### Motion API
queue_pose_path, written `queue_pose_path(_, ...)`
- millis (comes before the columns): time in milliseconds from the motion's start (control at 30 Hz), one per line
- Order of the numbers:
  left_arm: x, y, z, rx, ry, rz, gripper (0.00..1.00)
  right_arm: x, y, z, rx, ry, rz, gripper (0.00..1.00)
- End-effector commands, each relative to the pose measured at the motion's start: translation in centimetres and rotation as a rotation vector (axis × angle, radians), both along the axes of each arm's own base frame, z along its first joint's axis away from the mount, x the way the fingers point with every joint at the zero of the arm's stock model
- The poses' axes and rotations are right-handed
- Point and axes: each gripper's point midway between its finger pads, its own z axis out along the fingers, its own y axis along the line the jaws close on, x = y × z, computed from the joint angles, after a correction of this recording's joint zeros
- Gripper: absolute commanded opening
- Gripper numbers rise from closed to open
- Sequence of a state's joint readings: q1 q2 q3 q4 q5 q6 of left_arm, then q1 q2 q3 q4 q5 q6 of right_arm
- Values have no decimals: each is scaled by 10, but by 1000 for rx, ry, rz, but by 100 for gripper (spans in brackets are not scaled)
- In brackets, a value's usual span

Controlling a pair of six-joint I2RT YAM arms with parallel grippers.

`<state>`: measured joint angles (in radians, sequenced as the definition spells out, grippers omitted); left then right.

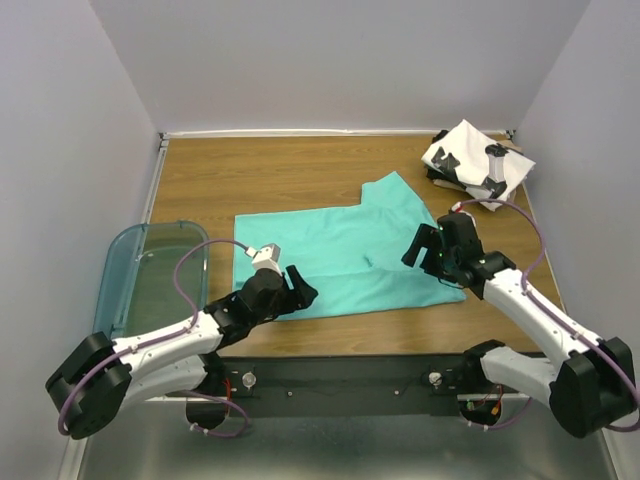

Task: Fold and stack the t-shirts
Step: Fold the tshirt

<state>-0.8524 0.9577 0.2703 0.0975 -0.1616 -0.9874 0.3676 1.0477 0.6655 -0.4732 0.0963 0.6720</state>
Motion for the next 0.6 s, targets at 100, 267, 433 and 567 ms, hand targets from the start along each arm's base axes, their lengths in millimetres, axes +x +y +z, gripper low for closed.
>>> queue_pose_path(100,26,-3,-5,126,-23,47,75,18,9,-30,-37,44,55,93)
queue_pose_path(267,31,-14,-17,152,-3,14,75,26,-16,-56,-153,61,-59,97)
queue_pose_path(433,25,-19,-32,145,26,-11,75,16,-32,-63,-182,56,-141,100)
queue_pose_path(567,18,-24,-40,152,43,-33,75,3,-35,-72,-170,79,-158,100)
